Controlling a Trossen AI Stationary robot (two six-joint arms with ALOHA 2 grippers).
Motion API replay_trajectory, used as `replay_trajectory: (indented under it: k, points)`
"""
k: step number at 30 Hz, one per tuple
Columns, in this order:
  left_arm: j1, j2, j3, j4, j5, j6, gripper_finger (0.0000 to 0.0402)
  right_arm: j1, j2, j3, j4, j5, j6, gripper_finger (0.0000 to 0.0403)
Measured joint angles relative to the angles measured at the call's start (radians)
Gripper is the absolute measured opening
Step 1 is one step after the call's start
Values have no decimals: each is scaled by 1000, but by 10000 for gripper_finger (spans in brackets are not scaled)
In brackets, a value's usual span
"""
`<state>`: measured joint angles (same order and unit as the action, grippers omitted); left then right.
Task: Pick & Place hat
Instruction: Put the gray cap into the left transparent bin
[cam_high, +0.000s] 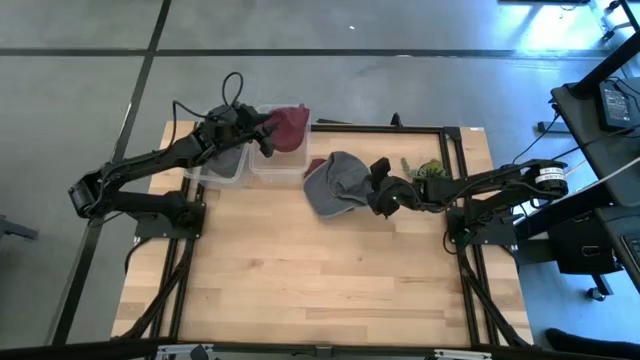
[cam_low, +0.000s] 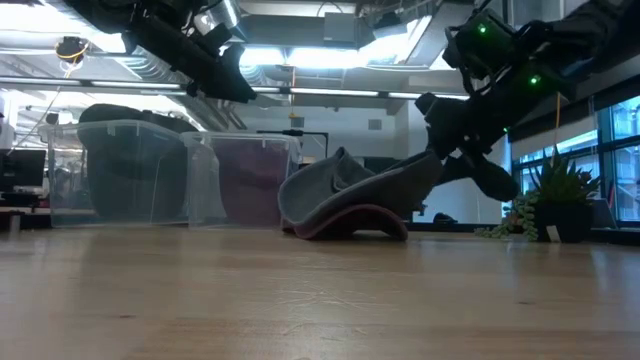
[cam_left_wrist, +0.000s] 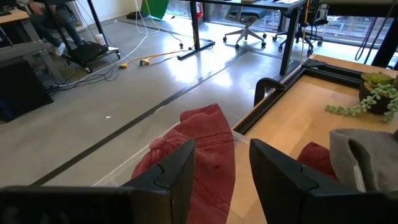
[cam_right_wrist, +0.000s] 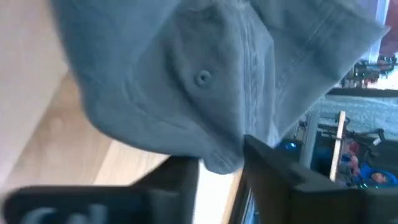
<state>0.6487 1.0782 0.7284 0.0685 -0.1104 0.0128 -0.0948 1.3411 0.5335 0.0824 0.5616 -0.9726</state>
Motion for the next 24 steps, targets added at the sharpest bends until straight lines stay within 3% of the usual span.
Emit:
replay_trajectory:
  k: [5, 9, 15, 19, 24]
  points:
    - [0, 0, 0, 1, 0, 0, 150, 0, 0, 0, 1, -116, 0, 14]
    - [-2, 0, 0, 1, 8, -17, 147, 13, 0, 17, 12, -102, 72, 12]
    - [-38, 0, 0, 36, 123, -37, 147, 68, 0, 155, -27, -38, 49, 6]
    - [-93, 0, 3, 39, 165, -53, 150, 70, 1, 358, -255, -29, 163, 4]
    - [-210, 0, 38, 35, 194, -72, 149, 53, 20, 657, -634, -142, 438, 3]
